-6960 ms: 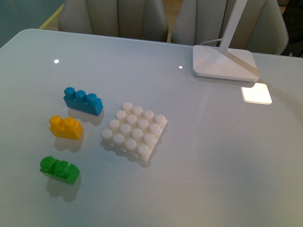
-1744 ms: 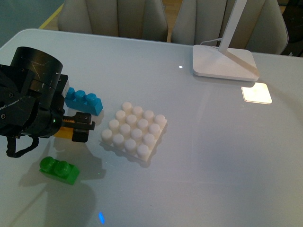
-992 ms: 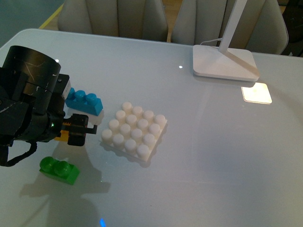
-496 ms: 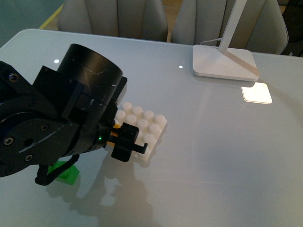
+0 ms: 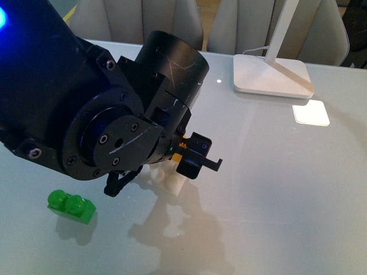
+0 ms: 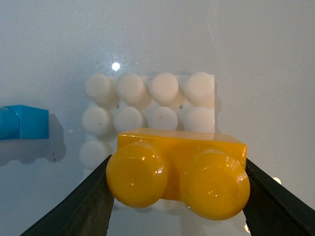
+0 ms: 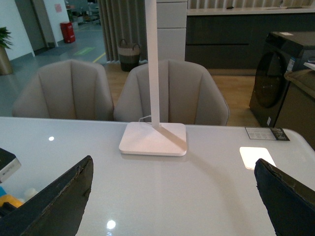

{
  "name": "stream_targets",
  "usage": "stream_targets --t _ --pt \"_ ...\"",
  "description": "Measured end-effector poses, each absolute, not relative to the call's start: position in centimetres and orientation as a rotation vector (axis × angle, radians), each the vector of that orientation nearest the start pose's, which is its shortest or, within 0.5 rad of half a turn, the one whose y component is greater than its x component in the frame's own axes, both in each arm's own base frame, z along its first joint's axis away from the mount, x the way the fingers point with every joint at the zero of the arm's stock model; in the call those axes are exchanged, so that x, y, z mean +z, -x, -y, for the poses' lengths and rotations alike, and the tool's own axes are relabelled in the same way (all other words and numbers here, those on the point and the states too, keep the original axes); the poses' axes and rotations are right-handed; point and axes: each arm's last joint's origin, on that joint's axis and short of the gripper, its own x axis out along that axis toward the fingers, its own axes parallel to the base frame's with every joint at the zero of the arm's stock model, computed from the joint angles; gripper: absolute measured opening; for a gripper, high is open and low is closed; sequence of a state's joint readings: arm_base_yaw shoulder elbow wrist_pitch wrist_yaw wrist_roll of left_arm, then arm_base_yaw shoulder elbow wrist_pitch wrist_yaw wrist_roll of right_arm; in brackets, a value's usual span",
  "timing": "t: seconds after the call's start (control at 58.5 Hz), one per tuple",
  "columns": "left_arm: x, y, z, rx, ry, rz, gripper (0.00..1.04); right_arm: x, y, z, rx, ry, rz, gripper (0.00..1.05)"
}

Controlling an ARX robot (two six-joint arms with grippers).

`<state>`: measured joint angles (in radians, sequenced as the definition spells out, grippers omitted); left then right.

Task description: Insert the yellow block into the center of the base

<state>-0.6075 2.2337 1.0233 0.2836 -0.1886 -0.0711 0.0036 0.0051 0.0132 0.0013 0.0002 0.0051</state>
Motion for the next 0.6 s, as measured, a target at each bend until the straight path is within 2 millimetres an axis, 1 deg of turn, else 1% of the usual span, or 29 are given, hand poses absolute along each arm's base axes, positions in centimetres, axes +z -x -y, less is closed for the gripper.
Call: stream_targets --t 0.222,0.41,0.598 --pt "1.4 -31.9 20.8 -0.342 -0.313 -0.898 0.62 16.8 -9.7 0.0 0.003 -0.005 0.009 0.96" --pt "1.2 -32.2 20.3 -0.329 -0.317 -0.903 0.62 16.8 -9.7 0.0 0.003 -0.005 0.009 0.96" --pt "1.2 -32.3 20.4 -0.327 -0.315 -0.899 0.62 16.8 -9.7 0.0 0.003 -0.005 0.009 0.96"
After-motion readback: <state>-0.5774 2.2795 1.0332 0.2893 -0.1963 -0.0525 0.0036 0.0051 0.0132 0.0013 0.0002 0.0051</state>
